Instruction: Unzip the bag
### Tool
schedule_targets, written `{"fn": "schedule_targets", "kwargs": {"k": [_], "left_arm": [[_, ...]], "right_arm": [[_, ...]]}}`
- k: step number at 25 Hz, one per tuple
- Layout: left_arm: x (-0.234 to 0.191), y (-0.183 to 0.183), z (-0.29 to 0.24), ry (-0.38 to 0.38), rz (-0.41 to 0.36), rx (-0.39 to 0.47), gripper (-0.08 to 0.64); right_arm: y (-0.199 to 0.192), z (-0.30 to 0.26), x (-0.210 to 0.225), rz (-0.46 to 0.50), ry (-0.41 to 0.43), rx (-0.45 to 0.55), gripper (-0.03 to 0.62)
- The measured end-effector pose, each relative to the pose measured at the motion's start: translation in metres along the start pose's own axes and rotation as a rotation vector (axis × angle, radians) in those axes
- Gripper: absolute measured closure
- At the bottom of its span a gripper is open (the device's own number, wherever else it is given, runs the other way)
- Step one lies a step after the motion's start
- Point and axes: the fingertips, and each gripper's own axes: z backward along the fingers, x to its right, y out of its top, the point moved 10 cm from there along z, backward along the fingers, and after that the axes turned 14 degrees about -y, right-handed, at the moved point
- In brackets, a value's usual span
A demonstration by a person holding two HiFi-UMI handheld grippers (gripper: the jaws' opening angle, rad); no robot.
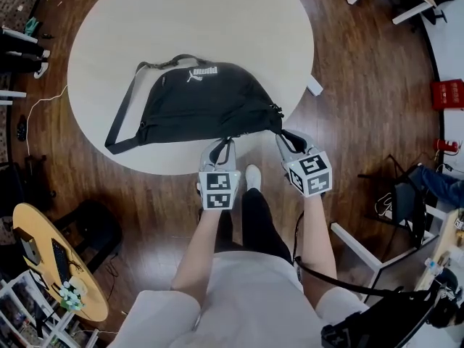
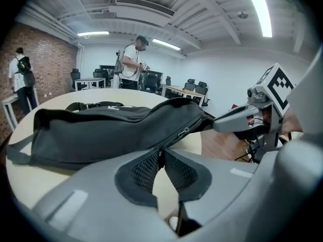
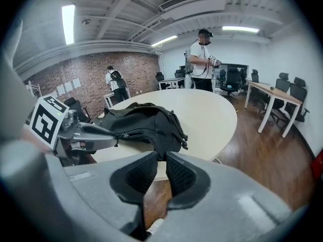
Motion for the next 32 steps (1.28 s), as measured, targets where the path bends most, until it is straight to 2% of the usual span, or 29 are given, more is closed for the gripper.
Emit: {"fn": "schedule_targets", "kwargs": {"k": [8,16,21,26,29,32], "left_arm": [[-0.059,-0.023,0.049,0.100,0.085,-0.007,0.509],[-0.103,-0.032,0.094,0.176,0.096,-0.004,0.509],[-0.133,-0.034,0.125,0.247,0.140,0.032,0.509],[-0.170,-0.036,0.162,0.321,0.216,0.087,0.509],[-0.187,-0.039,0.173,0.328,0.232,0.091,0.508],[-0.187,-0.040,0.170,0.292,0.227,0.079,0.505]], "right_arm": [[0.001,-0.001,0.001,0.008,-0.038,-0.020,0.549],[-0.007,-0.005,0.001,-0.025,-0.105,-0.041,0.549],[-0.010,-0.011,0.002,-0.055,-0.170,-0.044,0.548],[-0.018,-0.017,0.001,-0.084,-0.212,-0.070,0.549],[-0.024,-0.024,0.001,-0.088,-0.228,-0.094,0.549],[-0.029,-0.030,-0.003,-0.107,-0.260,-0.097,0.548]]}}
